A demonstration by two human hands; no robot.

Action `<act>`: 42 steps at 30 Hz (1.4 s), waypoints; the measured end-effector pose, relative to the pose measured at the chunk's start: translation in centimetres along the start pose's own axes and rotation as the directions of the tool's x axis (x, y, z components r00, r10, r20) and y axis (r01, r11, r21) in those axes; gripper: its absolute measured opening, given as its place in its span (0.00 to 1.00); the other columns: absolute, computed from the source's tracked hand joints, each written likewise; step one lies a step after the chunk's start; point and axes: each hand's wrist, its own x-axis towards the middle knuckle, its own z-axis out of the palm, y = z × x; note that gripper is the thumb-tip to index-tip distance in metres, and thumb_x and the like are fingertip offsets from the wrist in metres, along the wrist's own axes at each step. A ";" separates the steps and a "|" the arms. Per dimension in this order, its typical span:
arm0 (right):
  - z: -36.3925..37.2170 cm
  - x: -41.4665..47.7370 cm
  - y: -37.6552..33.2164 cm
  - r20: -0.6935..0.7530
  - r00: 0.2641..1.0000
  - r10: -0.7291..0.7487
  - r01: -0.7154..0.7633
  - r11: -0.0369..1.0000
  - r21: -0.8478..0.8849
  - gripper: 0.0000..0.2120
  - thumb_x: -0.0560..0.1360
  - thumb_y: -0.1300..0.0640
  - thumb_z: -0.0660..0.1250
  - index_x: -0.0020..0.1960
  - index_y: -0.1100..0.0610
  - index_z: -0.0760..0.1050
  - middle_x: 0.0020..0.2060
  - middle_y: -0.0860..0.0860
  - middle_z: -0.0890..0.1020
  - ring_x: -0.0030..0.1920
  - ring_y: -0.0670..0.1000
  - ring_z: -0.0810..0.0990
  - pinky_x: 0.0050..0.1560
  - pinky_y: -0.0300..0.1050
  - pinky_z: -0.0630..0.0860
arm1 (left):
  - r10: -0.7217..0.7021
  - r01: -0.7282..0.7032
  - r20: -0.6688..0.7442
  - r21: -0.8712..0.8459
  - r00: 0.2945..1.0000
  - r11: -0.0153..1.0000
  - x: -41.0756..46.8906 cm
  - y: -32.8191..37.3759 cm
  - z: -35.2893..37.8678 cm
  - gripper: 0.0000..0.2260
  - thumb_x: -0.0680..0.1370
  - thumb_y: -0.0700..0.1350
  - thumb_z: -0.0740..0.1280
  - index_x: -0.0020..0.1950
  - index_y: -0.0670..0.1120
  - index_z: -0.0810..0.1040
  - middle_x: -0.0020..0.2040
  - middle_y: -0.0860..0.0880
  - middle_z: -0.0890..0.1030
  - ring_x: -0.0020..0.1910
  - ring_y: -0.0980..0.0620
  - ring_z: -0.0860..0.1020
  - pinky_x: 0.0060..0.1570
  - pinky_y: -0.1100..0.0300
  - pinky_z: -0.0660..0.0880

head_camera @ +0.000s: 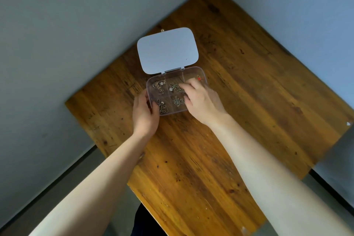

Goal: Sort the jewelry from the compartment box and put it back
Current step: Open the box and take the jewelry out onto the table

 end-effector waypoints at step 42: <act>-3.5 -0.4 -2.8 -0.160 0.926 0.343 -0.275 0.900 0.337 0.10 0.80 0.57 0.68 0.59 0.54 0.83 0.55 0.49 0.85 0.52 0.47 0.83 0.48 0.28 0.73 | 0.180 -0.256 0.237 0.345 0.955 0.903 3.5 4.4 -4.4 0.04 0.76 0.45 0.73 0.50 0.49 0.85 0.46 0.51 0.86 0.41 0.53 0.80 0.39 0.60 0.74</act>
